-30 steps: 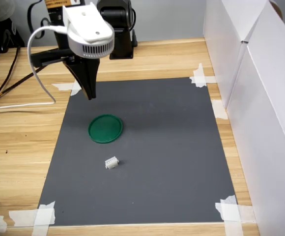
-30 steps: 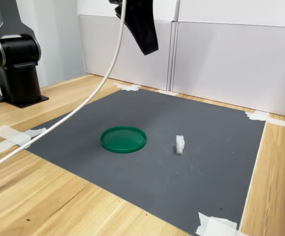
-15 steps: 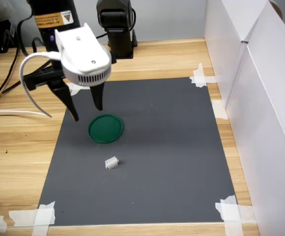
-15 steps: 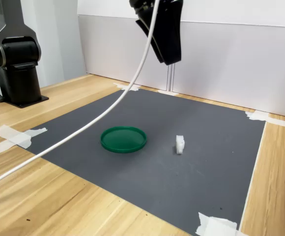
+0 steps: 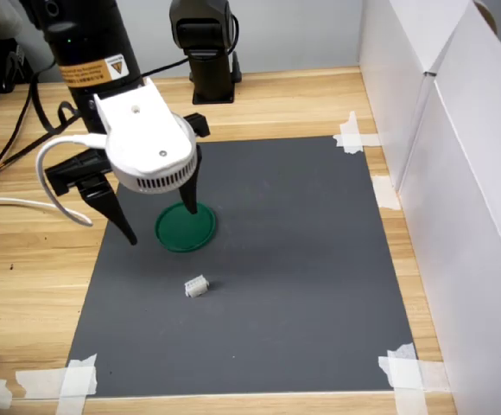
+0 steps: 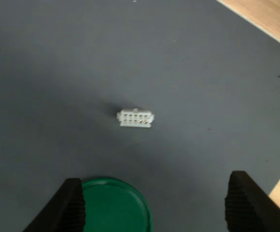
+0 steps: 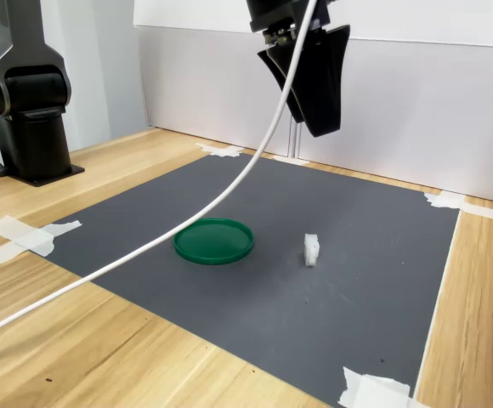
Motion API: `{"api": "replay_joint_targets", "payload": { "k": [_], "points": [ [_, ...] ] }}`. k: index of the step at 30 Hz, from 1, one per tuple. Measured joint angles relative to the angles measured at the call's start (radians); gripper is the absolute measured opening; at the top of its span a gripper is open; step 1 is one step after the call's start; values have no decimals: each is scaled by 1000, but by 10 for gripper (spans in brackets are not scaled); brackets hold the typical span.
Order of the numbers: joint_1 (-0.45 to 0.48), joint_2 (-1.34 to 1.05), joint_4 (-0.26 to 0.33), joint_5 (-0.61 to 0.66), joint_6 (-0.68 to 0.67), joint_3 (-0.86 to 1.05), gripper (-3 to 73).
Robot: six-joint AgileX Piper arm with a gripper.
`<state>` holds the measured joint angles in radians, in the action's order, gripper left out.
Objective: Grasp a white terminal and put it in the green lid.
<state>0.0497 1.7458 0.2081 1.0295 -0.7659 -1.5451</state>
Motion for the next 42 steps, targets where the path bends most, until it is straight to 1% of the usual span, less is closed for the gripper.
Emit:
{"api": "replay_joint_targets", "payload": {
  "k": [5,9,13,19,24,42],
  "points": [
    [-47,40,-56,8,33,0,715],
    [-60,70,-74,7,82,0,715],
    [-60,94,-97,4,94,0,715],
    [-60,133,-99,-30,93,0,715],
    [-60,157,-89,-56,87,0,714],
    [-60,243,-79,-60,87,-1,702]
  ]
}}
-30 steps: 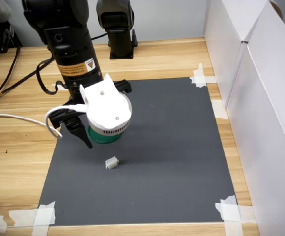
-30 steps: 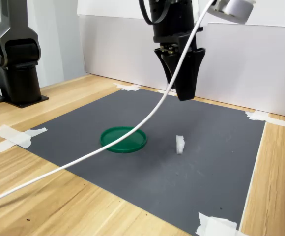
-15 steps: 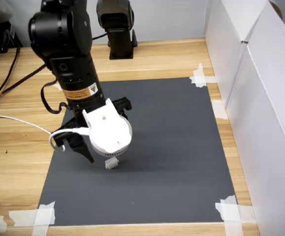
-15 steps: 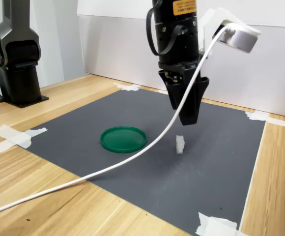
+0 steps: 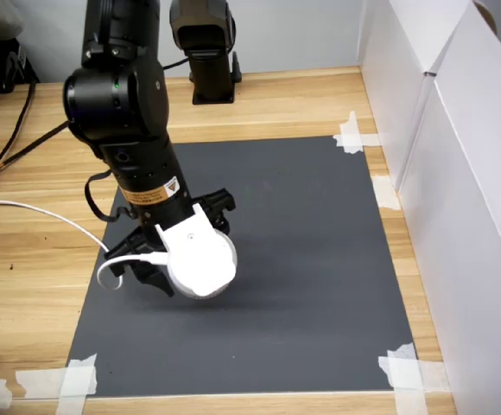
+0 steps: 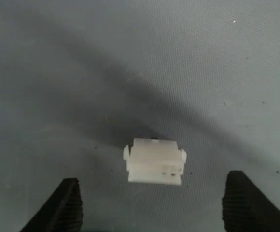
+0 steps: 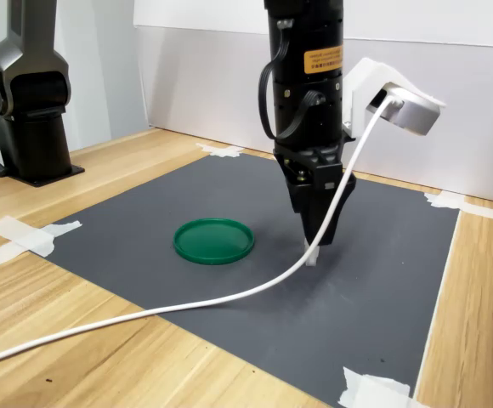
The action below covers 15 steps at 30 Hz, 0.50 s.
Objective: Grasp a white terminal and put it in the green lid.
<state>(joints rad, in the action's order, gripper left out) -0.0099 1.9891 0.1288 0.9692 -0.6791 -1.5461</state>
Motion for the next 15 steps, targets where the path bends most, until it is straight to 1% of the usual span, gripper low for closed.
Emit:
{"api": "replay_joint_targets", "payload": {
  "k": [15],
  "points": [
    [0,39,0,-14,0,-1,702]
  ]
}}
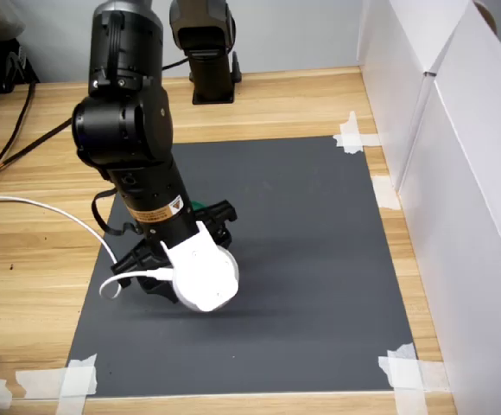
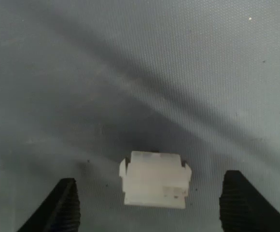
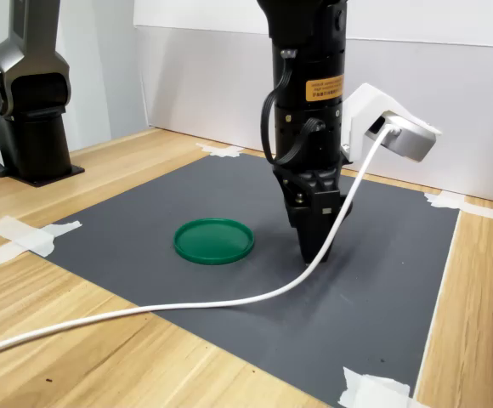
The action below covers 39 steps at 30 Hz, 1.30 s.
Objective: Grasp a white terminal and put it in the green lid.
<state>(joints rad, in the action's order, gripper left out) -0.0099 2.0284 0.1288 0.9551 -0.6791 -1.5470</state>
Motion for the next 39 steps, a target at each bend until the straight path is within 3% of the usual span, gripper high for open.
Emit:
{"api": "replay_joint_targets", "payload": {
  "k": [19,24,30,39],
  "points": [
    [0,23,0,-9,0,0,677],
    [0,24,0,-9,0,0,578],
    [0,24,0,-9,8,0,305],
    [0,-3,-1,11,0,0,308]
  ]
}}
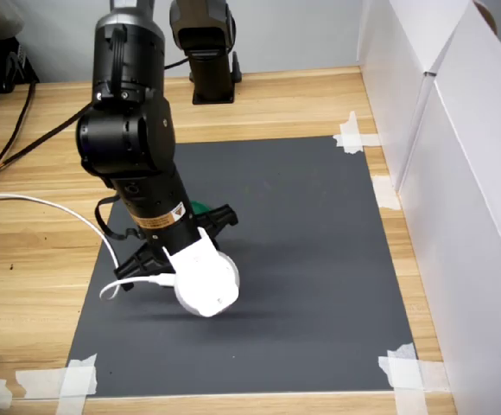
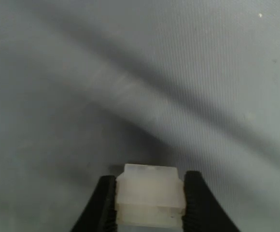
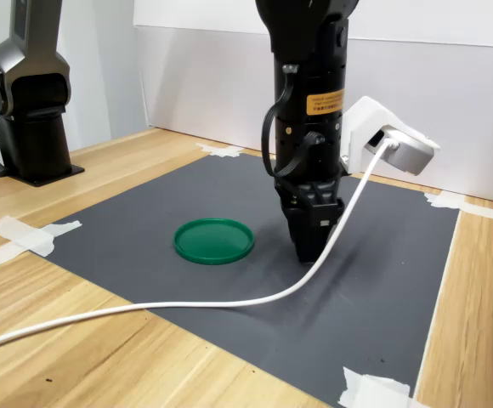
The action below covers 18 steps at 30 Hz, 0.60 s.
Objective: Grasp a white terminal and put it in the green lid.
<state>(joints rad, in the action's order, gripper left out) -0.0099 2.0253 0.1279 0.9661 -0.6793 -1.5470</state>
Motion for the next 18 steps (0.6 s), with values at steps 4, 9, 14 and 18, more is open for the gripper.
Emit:
{"api": "replay_joint_targets", "payload": {
  "k": [4,9,14,18],
  "points": [
    [0,-57,0,10,-21,0,308],
    [0,-134,0,57,-31,2,308],
    [0,-235,4,53,-106,77,308],
    [0,-318,4,16,-161,192,308]
  ]
}}
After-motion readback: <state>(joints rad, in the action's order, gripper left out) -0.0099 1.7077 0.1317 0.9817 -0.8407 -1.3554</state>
